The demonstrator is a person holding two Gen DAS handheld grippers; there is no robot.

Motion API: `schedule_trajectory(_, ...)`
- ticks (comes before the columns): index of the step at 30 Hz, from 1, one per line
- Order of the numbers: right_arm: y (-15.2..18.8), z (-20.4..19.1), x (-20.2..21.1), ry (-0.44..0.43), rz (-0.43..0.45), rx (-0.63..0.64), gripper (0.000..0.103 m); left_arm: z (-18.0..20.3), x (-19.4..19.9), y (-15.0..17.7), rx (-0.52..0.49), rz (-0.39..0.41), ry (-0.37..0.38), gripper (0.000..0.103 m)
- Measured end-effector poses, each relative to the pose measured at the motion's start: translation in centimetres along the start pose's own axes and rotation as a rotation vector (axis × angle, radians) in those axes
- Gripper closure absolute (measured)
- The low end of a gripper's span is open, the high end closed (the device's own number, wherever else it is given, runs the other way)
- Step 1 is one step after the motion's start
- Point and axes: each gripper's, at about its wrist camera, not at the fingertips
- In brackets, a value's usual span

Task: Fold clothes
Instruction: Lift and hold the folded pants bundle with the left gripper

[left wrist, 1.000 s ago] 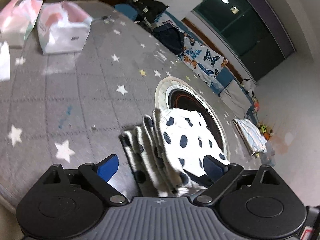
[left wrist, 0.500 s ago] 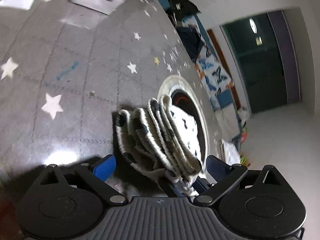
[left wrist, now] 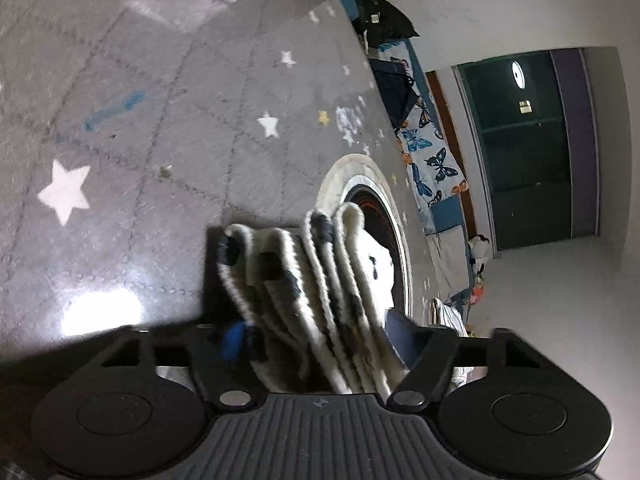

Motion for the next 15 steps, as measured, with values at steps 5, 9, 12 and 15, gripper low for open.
schedule_trajectory(5, 0.5, -0.5, -0.4, -0.022, -0.010, 0.013, 0.079, -0.3, -0.4, -0.2, -0.015, -0.002, -0.004, 0.063)
schedule_trajectory(9, 0.7, -0.7, -1.1, -0.035, -0.015, 0.020, 0.078, -0.6, -0.7, -0.3, -0.013, -0.014, 0.006, 0.062)
schedule_trajectory(12, 0.9, -0.6, -1.0, -0.044, -0.014, 0.016, 0.077, -0.8, -0.8, -0.3, -0.019, -0.017, 0.020, 0.058)
schedule_trajectory(15, 0.9, -0.5, -1.1, -0.056, -0.014, 0.014, 0.074, -0.8, -0.9, -0.3, -0.035, -0.016, 0.025, 0.061)
Point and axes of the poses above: each gripper's, at about its wrist camera, not at the fingertips, and x roughly against the way its jaws point, z to its right, y to its underside, and after that the axes turned 1 degree about z, right-handed
